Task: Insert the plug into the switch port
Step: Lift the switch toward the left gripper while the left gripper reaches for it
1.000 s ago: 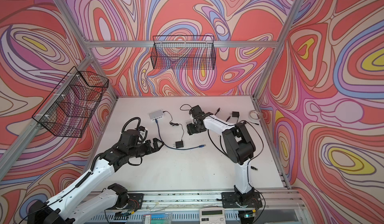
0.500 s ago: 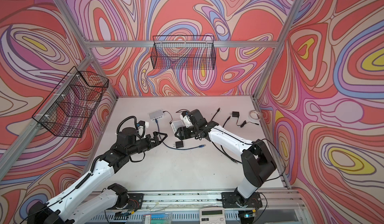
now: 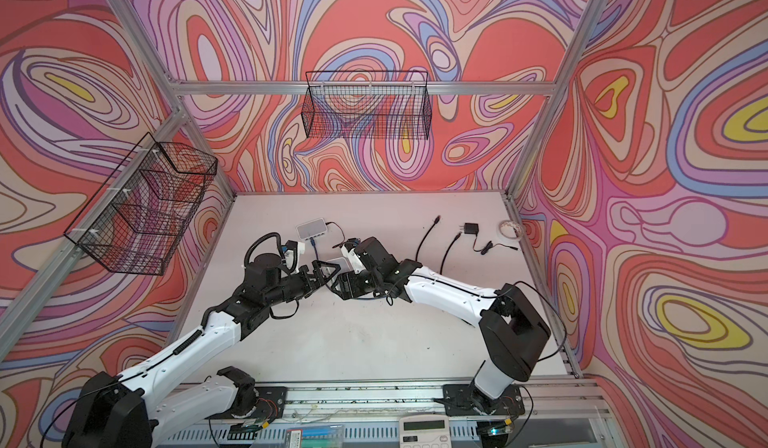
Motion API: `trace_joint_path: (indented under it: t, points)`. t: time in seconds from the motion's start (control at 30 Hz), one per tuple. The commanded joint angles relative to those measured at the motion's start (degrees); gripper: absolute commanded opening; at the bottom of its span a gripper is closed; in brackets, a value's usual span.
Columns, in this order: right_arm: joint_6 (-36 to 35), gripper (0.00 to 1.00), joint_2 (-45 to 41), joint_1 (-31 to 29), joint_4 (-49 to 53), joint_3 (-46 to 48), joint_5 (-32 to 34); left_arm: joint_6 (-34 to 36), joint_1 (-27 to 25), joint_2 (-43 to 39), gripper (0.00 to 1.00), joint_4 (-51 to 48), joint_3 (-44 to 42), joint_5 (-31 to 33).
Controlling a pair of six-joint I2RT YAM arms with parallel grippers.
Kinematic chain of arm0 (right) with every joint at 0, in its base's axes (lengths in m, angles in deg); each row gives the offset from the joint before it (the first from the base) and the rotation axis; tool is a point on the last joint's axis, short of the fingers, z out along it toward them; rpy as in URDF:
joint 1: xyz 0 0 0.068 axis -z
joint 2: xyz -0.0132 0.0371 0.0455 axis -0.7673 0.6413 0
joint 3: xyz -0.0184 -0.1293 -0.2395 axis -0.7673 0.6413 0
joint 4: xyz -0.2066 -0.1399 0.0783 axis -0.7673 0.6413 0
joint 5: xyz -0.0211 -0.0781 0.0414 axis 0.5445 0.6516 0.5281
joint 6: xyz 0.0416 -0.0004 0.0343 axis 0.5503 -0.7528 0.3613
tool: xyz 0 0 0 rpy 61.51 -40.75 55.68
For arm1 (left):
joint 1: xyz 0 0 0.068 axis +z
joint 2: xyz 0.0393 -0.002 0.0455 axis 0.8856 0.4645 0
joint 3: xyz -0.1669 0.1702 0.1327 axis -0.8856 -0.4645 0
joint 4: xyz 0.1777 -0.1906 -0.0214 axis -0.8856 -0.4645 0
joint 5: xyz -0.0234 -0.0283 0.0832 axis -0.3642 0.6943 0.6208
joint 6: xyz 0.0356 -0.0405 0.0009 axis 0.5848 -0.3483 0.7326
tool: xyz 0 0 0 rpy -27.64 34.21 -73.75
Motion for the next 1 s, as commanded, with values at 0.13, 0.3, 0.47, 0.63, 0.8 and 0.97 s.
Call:
trace_joint_path:
  t: [0.13, 0.3, 0.47, 0.63, 0.8, 0.97]
  points:
    - [-1.2, 0.33, -0.3, -3.2, -0.5, -2.9, 4.6, -1.7, 0.1, -0.7, 0.81, 3.5, -1.4, -1.4]
    - [-3.2, 0.33, -0.7, -3.9, 0.8, -3.3, 6.9, -0.9, 0.2, -2.0, 0.72, 0.5, -1.3, -1.2]
    - [-6.1, 0.32, -0.7, -3.9, 2.6, -3.9, 7.6, -0.9, 0.2, -2.2, 0.65, -0.3, -1.4, -1.6]
    - [-7.4, 0.31, -1.3, -4.3, 3.0, -4.1, 7.6, -1.5, 0.2, -1.1, 0.61, 0.5, -1.4, -2.5]
    - [-7.5, 0.31, -2.3, -4.6, 2.5, -3.7, 7.5, -1.9, 0.2, -0.9, 0.57, 1.2, -1.6, -2.0]
    - [-7.2, 0.31, -3.4, -5.0, 1.7, -3.2, 7.3, -2.7, 0.2, -1.3, 0.56, 2.2, -1.6, -0.6]
